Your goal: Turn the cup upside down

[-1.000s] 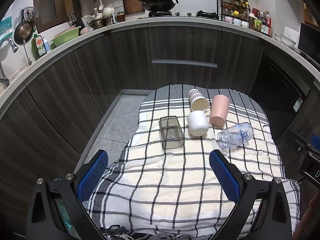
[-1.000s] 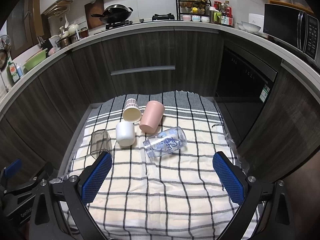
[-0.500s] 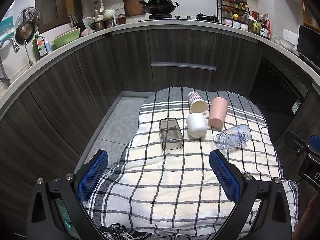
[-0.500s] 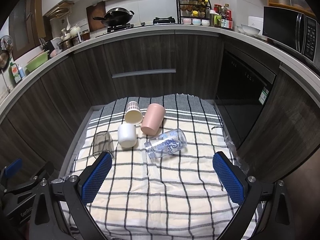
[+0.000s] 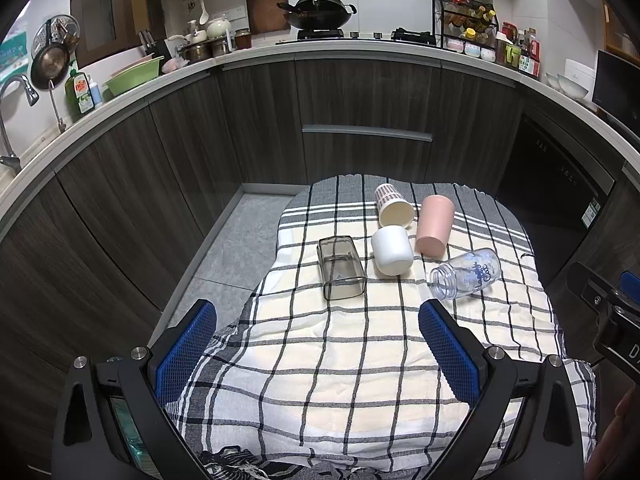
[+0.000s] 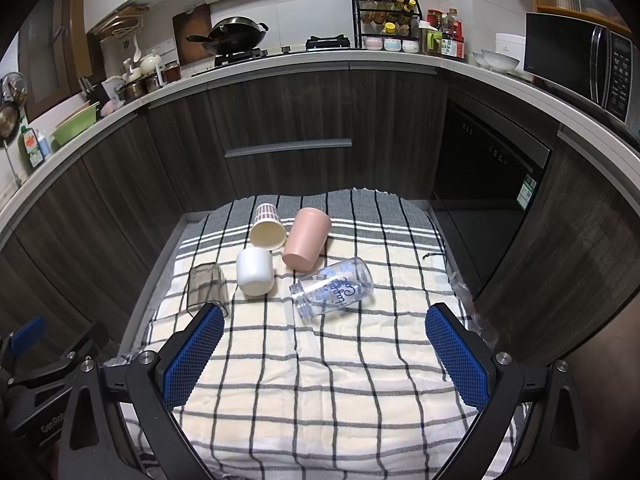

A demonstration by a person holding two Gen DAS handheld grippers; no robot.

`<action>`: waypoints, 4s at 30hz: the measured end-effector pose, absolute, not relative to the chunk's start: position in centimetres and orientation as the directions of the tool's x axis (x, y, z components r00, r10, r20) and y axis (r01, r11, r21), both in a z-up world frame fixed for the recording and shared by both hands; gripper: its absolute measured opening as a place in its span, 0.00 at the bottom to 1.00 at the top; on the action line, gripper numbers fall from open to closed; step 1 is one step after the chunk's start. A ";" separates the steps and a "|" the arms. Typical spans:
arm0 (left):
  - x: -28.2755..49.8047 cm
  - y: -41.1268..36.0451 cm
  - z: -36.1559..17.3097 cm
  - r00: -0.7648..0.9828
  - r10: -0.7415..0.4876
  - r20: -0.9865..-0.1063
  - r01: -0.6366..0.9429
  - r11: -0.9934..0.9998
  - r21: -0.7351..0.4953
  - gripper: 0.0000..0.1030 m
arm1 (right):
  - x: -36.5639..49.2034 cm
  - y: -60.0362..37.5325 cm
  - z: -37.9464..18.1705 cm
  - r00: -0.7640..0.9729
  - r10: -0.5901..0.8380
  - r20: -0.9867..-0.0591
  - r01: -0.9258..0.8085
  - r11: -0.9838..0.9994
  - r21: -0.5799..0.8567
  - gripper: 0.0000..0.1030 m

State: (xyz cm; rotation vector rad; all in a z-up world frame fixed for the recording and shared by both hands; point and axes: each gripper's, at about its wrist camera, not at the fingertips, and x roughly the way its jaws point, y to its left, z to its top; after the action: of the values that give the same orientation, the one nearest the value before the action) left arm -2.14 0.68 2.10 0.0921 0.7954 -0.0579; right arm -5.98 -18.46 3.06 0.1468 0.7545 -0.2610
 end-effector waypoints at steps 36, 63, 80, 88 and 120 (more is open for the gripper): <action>-0.3 0.8 0.0 0.668 -0.007 -0.744 0.075 0.996 0.058 1.00 | -4.6 -18.9 1.8 0.676 -0.164 -0.719 0.277 0.960 0.041 0.99; 10.3 4.7 -8.1 0.589 0.017 -0.808 -0.005 1.000 0.017 1.00 | 15.4 -14.1 -10.2 0.517 -0.014 -0.856 0.104 0.994 0.046 0.83; 13.3 5.2 -12.2 0.532 0.016 -0.846 -0.023 1.000 0.005 1.00 | 21.3 -13.4 -17.2 0.380 -0.027 -0.924 0.105 0.994 0.014 0.70; 12.8 5.8 -12.2 0.532 0.012 -0.847 -0.030 1.000 -0.005 1.00 | 21.3 -13.2 -18.1 0.373 0.006 -0.928 0.112 0.992 0.051 0.66; 2.1 7.2 -11.2 0.553 -0.011 -0.833 0.002 1.000 -0.012 1.00 | 4.1 -13.1 -17.9 0.378 0.079 -0.923 0.206 0.964 0.167 0.66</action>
State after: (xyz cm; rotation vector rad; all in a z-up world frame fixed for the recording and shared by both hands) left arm 2.08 7.23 -11.22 -0.0106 0.9849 -0.0076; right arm 4.10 -13.06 -17.93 0.2730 1.1850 -0.0821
